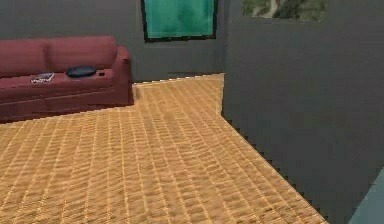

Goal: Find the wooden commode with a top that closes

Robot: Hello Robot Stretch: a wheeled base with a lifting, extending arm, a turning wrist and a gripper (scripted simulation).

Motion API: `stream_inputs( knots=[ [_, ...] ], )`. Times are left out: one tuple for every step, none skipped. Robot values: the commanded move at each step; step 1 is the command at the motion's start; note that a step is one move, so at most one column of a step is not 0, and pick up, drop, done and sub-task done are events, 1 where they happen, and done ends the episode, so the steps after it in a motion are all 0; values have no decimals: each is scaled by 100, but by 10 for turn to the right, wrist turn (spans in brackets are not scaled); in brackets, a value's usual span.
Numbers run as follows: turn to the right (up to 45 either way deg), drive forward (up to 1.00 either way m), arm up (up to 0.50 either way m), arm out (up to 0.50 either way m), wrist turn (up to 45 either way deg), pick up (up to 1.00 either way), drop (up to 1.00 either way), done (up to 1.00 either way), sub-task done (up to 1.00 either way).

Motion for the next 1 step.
stream_inputs(
  knots=[
    [-30,0,0,0,0,0,0,0,0]
  ],
)
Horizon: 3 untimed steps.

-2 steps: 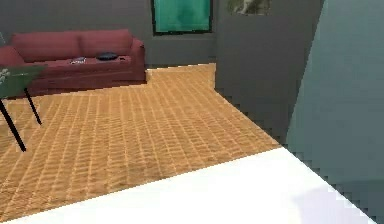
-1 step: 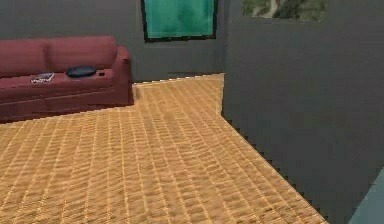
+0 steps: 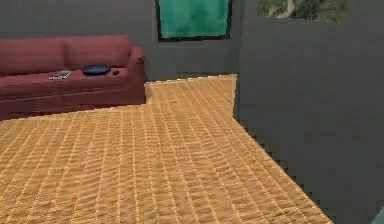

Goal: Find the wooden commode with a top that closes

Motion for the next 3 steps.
stream_inputs(
  knots=[
    [0,100,0,0,0,0,0,0,0],
    [0,100,0,0,0,0,0,0,0],
    [0,45,0,0,0,0,0,0,0]
  ],
)
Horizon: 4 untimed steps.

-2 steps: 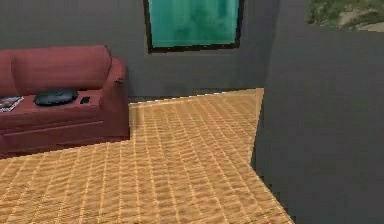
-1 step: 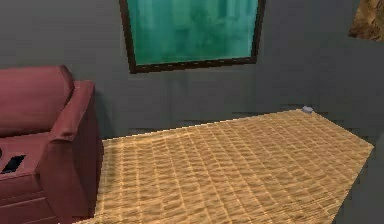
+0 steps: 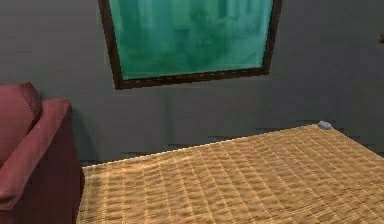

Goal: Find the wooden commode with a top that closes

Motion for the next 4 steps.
stream_inputs(
  knots=[
    [330,0,0,0,0,0,0,0,0],
    [0,100,0,0,0,0,0,0,0],
    [450,0,0,0,0,0,0,0,0],
    [0,5,0,0,0,0,0,0,0]
  ],
)
